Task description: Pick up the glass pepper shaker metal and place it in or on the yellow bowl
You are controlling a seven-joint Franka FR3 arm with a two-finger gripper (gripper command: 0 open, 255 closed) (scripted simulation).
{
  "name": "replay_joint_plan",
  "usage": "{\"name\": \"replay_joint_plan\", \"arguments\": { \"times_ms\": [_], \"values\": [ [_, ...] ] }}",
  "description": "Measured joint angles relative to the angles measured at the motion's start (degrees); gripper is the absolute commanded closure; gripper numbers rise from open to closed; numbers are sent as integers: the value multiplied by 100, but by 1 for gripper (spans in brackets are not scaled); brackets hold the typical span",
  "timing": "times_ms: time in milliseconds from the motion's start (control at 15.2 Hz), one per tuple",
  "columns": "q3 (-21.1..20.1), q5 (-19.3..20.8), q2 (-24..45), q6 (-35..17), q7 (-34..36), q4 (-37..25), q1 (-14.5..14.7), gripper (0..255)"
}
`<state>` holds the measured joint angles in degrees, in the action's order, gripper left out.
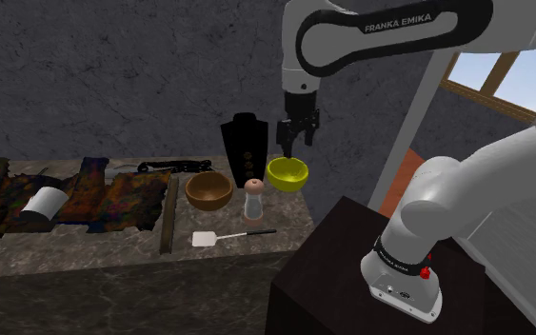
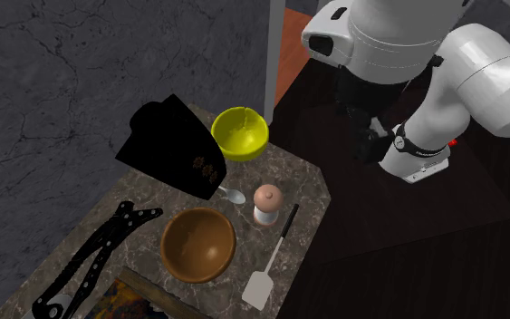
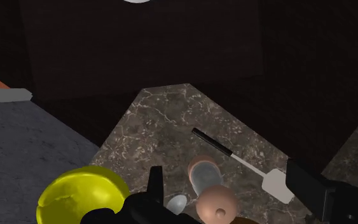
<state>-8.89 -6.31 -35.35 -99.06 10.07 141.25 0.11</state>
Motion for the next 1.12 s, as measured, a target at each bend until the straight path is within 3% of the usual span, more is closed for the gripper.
{"name": "replay_joint_plan", "arguments": {
  "times_ms": [660,924,1122],
  "values": [
    [-782,571,1752,-2214,999,173,-201,0],
    [-1031,1183,2729,-2916,1637,-125,-361,0],
    [-1070,1365,2940,-3156,1823,-96,-384,0]
  ]
}}
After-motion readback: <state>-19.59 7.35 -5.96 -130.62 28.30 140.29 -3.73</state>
